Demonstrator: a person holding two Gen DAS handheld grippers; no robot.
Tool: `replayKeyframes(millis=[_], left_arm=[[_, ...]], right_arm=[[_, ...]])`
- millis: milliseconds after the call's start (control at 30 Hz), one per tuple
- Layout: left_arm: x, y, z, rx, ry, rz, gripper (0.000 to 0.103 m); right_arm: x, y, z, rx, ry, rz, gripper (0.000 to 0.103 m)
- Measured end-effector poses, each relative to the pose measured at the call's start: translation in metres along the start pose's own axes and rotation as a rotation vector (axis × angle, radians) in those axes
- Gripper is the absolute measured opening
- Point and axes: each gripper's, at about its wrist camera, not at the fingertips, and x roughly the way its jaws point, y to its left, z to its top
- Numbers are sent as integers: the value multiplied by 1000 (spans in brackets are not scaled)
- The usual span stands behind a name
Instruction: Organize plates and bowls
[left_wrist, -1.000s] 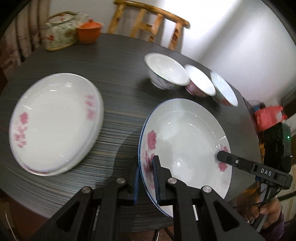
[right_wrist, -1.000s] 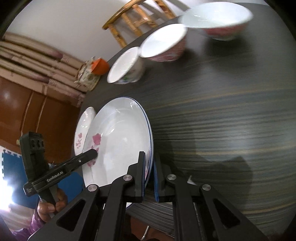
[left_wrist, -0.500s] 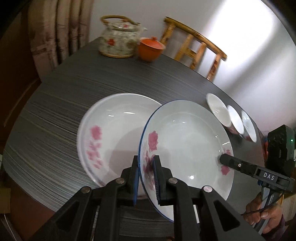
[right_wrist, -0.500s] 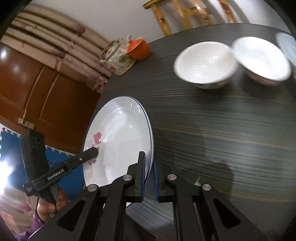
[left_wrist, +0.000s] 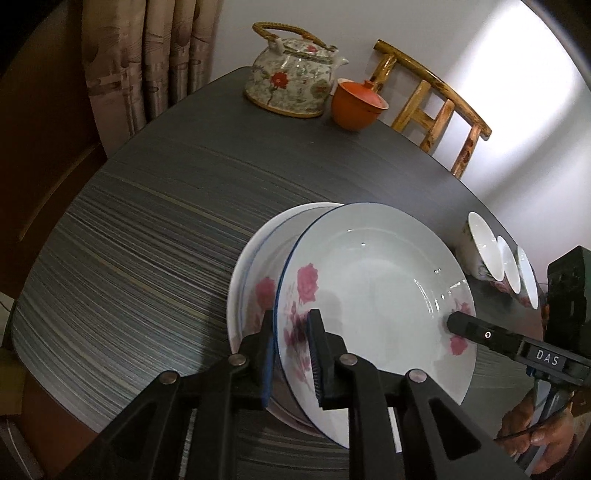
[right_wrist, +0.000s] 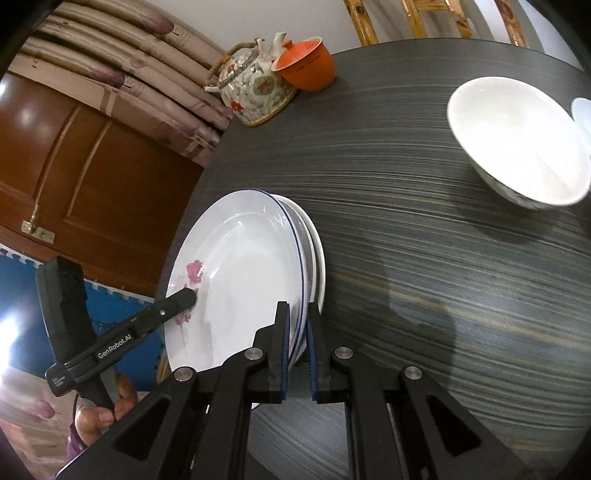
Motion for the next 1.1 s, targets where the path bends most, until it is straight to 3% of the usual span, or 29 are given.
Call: replayKeyframes(millis=[1000, 1100], left_arm=[[3, -1, 1, 75, -23, 105, 18], [-5, -7, 3, 119, -76, 159, 19]], right_arm=[[14, 21, 4, -109, -8, -134, 12], [15, 20, 4, -107, -8, -129, 12]])
